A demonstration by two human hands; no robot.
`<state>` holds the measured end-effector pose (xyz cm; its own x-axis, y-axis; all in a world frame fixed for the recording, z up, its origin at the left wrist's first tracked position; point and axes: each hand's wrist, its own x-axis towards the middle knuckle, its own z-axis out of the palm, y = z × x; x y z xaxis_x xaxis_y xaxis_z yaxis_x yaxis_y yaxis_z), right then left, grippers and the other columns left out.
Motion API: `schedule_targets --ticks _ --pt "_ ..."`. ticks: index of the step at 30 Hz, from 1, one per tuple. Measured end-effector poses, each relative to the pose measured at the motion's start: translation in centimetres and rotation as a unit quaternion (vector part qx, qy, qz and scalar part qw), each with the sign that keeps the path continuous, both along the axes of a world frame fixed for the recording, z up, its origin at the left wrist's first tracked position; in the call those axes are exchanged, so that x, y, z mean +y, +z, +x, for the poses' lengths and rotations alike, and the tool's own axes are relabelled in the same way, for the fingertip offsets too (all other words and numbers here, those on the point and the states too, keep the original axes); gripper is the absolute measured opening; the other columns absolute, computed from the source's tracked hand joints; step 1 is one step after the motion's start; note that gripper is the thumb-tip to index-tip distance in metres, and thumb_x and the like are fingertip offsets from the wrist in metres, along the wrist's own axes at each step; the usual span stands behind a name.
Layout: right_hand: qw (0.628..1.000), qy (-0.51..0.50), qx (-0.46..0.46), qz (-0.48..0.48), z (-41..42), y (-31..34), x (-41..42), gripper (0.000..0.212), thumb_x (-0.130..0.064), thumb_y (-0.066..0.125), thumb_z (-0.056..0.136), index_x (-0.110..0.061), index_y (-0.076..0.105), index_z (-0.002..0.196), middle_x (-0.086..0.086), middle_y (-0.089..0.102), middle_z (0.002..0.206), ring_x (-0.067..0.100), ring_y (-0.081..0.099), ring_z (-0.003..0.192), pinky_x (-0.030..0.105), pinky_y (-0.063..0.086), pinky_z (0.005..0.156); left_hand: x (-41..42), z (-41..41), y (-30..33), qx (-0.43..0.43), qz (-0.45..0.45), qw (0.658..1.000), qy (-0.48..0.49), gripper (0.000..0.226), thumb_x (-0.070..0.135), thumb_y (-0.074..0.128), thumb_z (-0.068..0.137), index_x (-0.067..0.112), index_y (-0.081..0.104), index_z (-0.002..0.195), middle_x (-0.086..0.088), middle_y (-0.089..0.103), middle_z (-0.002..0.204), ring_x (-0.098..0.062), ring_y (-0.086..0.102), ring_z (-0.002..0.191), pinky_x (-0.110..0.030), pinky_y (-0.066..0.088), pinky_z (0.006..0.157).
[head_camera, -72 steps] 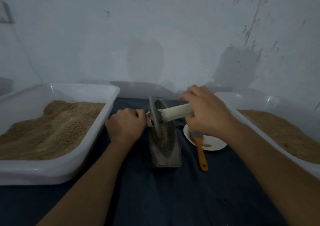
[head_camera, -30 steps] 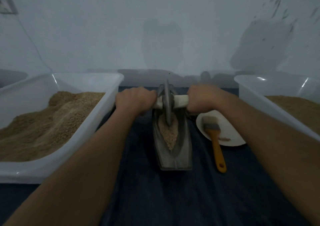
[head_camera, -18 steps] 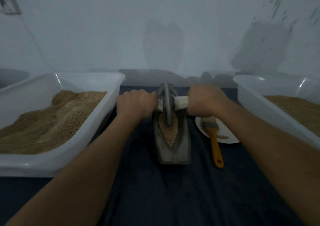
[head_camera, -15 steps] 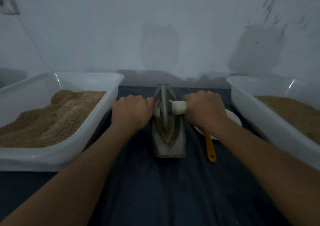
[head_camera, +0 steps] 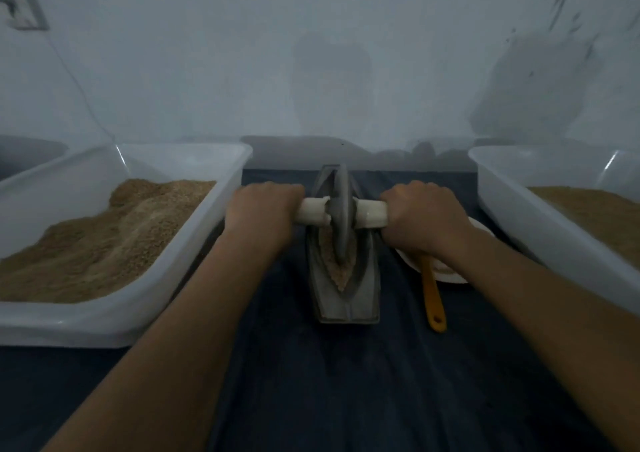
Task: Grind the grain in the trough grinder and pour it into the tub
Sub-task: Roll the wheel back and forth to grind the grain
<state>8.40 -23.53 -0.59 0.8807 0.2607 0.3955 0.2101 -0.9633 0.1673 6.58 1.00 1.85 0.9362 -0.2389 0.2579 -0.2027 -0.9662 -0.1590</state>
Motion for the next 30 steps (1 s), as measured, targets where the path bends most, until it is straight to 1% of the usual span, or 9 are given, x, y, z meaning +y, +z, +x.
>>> schedule_targets --ticks 3,7,9,13,16,19,25,28,30 --pt "0.994 -0.018 0.104 0.025 2.6 1.2 0.0 0.028 -0.049 0.061 0.065 -0.027 0.055 0.081 -0.004 0.055 0.076 0.016 0.053 0.063 0.030 0.039 0.055 -1.1 3.5 -0.3 -0.017 0.004 0.999 0.049 0.032 0.022 0.069 0.088 0.022 0.065 0.120 -0.008 0.066 0.115 -0.032 0.064 0.108 -0.040 0.048 0.081" --pt "0.979 -0.022 0.195 0.048 5.3 2.4 0.2 0.025 -0.042 0.065 0.070 -0.019 0.061 0.079 0.001 0.063 0.075 0.020 0.061 0.064 0.027 0.040 0.052 -1.7 6.2 -0.1 -0.044 0.003 0.998 0.054 0.028 0.039 0.067 0.087 0.026 0.070 0.112 -0.005 0.069 0.106 -0.029 0.067 0.100 -0.035 0.039 0.071" --pt "0.983 -0.020 0.177 0.051 5.5 2.2 0.3 0.021 -0.040 0.064 0.070 -0.021 0.062 0.077 0.000 0.064 0.074 0.019 0.061 0.063 0.027 0.040 0.052 -1.3 6.4 -0.4 -0.059 0.004 0.997 0.040 0.025 0.040 0.066 0.087 0.028 0.069 0.109 -0.004 0.068 0.104 -0.028 0.066 0.097 -0.035 0.038 0.070" --pt "0.995 -0.016 0.086 0.045 3.3 1.5 0.4 0.023 -0.045 0.062 0.065 -0.025 0.057 0.075 -0.005 0.058 0.071 0.015 0.054 0.059 0.026 0.035 0.051 -0.6 4.2 -1.7 -0.142 -0.027 0.990 0.008 0.009 0.023 0.065 0.088 0.026 0.064 0.097 -0.004 0.069 0.095 -0.030 0.067 0.090 -0.034 0.037 0.067" --pt "0.997 0.015 -0.078 0.000 0.4 -0.3 0.4 0.026 -0.037 0.070 0.073 -0.025 0.047 0.073 -0.001 0.052 0.066 0.020 0.039 0.054 0.028 0.023 0.052 -0.4 0.6 -3.4 -0.199 -0.043 0.979 -0.004 0.023 0.007 0.063 0.084 0.023 0.046 0.083 -0.007 0.065 0.081 -0.033 0.062 0.076 -0.036 0.028 0.062" --pt "0.981 0.035 -0.193 0.008 -2.8 -0.9 0.9 0.030 -0.023 0.075 0.069 -0.020 0.045 0.070 0.005 0.051 0.054 0.019 0.028 0.047 0.024 0.014 0.050 0.4 -1.8 -4.2 -0.231 -0.047 0.971 -0.028 0.022 0.000 0.061 0.079 0.018 0.049 0.085 -0.008 0.061 0.078 -0.035 0.058 0.072 -0.037 0.027 0.060" --pt "0.976 0.005 -0.217 0.015 -4.6 -2.2 0.6 0.030 -0.028 0.076 0.070 -0.019 0.048 0.075 0.001 0.053 0.058 0.020 0.037 0.045 0.022 0.016 0.048 0.3 -3.9 -3.7 -0.286 -0.016 0.958 -0.029 0.020 0.000 0.049 0.076 0.019 0.046 0.082 -0.007 0.059 0.073 -0.032 0.056 0.067 -0.036 0.024 0.060" --pt "0.980 -0.007 -0.196 0.011 -3.2 -2.1 0.4 0.026 -0.030 0.076 0.072 -0.020 0.051 0.074 0.003 0.054 0.059 0.022 0.039 0.047 0.024 0.019 0.050 -0.1 -2.0 -3.6 -0.236 -0.004 0.972 0.008 0.027 0.003 0.059 0.081 0.022 0.040 0.084 -0.005 0.063 0.081 -0.032 0.060 0.076 -0.036 0.027 0.064" --pt "0.992 -0.009 -0.128 -0.002 -1.2 -0.7 0.5 0.022 -0.036 0.074 0.072 -0.021 0.057 0.074 0.003 0.059 0.067 0.023 0.047 0.054 0.027 0.027 0.053 -0.3 0.3 -3.2 -0.175 -0.008 0.984 0.034 0.022 0.007 0.063 0.087 0.023 0.049 0.091 -0.006 0.067 0.093 -0.032 0.064 0.088 -0.036 0.032 0.070"
